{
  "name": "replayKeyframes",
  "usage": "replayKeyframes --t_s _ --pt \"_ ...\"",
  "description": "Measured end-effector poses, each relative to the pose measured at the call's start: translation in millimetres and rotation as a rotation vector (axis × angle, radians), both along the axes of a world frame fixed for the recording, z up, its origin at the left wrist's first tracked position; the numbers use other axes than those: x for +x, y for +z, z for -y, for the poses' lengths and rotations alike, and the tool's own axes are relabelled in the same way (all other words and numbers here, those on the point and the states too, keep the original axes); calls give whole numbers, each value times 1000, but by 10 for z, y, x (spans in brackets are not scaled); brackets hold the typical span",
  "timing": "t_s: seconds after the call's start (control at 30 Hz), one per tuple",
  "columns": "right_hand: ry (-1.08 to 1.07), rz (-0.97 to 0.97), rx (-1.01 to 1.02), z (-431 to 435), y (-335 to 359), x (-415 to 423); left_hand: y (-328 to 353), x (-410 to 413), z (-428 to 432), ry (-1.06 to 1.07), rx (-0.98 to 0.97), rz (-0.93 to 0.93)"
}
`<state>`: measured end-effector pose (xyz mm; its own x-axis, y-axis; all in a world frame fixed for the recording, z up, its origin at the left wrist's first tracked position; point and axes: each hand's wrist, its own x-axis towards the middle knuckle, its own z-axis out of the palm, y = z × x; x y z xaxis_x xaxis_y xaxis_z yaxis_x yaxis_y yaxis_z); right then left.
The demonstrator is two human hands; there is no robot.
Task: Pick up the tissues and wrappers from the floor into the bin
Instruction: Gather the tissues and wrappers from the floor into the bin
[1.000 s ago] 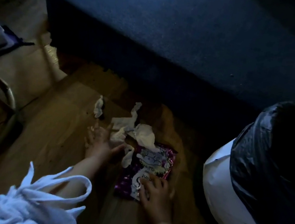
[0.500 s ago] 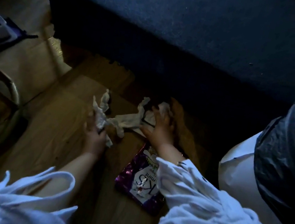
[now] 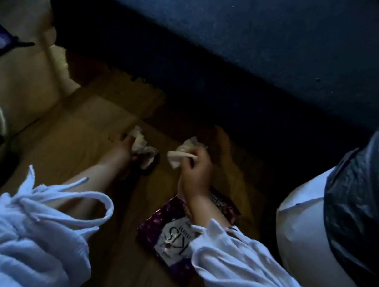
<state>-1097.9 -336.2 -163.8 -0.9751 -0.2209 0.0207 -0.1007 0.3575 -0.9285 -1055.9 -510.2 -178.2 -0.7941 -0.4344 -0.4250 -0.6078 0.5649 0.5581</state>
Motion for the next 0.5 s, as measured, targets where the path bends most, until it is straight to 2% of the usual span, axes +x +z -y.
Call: replayKeyframes --t_s 0.1,0.17,0.23,0.3,0.37,0.5 --pt "-162 46 -97 -338 185 80 -21 121 -177 -37 -135 42" --pt "-275 40 -76 -592 192 135 -14 204 -289 8 -101 -54" --pt "-346 40 81 -813 101 170 9 298 -401 96 1 -222" --pt "-316 103 310 -976 -27 199 33 379 -502 152 64 -330" --pt "-215 171 490 -1068 -131 245 41 457 -595 148 93 -345" --pt "-21 234 706 -1098 -218 367 63 557 -746 122 169 -336"
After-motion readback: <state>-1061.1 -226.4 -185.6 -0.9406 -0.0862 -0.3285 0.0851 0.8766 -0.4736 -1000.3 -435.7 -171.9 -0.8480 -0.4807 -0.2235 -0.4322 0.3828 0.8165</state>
